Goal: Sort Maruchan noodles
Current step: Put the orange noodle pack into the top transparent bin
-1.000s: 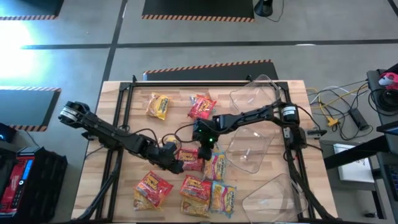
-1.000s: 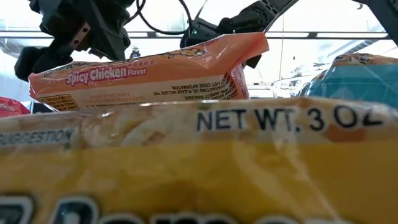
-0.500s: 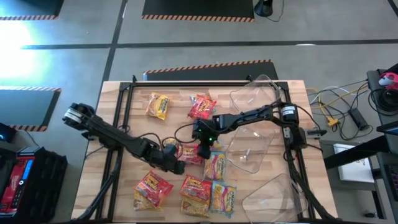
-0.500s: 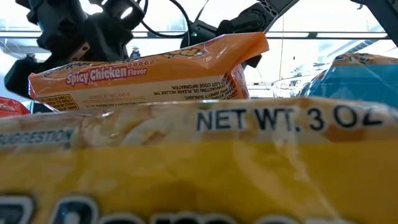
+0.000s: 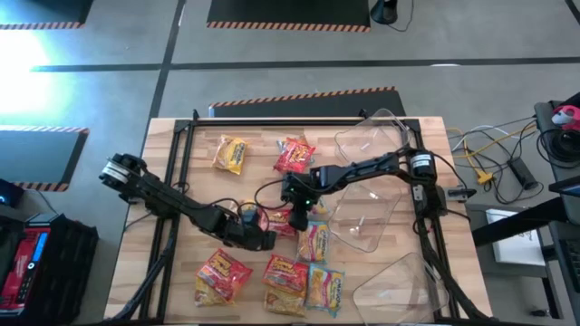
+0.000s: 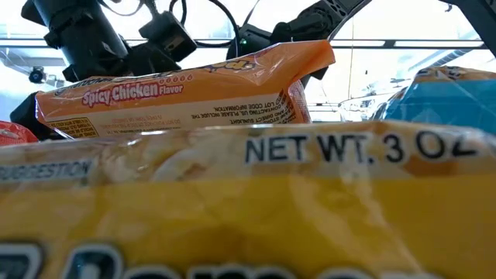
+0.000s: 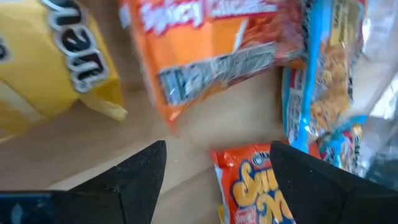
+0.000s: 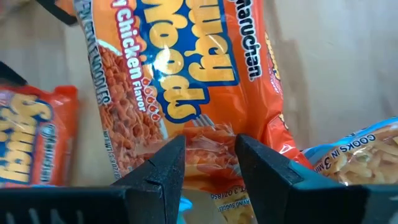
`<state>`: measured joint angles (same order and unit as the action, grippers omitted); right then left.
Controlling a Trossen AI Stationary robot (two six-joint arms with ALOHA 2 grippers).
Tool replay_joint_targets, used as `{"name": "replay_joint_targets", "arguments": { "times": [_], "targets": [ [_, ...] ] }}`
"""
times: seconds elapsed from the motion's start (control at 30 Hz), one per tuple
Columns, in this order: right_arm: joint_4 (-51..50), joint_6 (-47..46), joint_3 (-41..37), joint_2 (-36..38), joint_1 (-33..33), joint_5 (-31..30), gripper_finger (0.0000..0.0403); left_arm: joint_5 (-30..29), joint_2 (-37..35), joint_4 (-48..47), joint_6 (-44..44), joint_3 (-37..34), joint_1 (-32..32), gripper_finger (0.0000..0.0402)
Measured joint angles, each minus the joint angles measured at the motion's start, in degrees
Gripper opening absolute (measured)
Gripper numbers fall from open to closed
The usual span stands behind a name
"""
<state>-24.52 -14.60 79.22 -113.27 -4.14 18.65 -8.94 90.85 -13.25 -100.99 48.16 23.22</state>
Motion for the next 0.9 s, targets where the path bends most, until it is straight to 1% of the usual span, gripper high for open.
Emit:
{"name": "replay_joint_targets", "arguments": {
  "times": [0.2, 0.3, 0.47, 0.63, 0.9],
  "targets": [
    [-1.9, 2.7, 0.0, 0.0, 0.0, -1.4, 0.0118, -5.7, 0.0, -1.5, -4.9, -0.4, 0.0, 0.0270],
    [-2.0, 3.4, 0.0, 0.0, 0.0, -1.6, 0.0105, -9.1, 0.0, -1.3, -9.6, -1.9, 0.0, 0.0270],
    [-2.1, 5.0, 0.0, 0.0, -0.1, -2.4, 0.0086, -11.0, 0.0, 4.0, -15.4, -5.9, -0.1, 0.0270],
    [-2.4, 5.5, -0.1, 0.0, -0.2, -2.4, 0.0073, -17.3, 0.0, 7.6, -21.4, -8.7, -0.1, 0.0270],
    [-2.2, 6.9, -0.1, 0.0, -0.2, -2.3, 0.0070, -22.6, 0.0, 9.7, -22.6, -9.4, -1.6, 0.0270]
  ]
}}
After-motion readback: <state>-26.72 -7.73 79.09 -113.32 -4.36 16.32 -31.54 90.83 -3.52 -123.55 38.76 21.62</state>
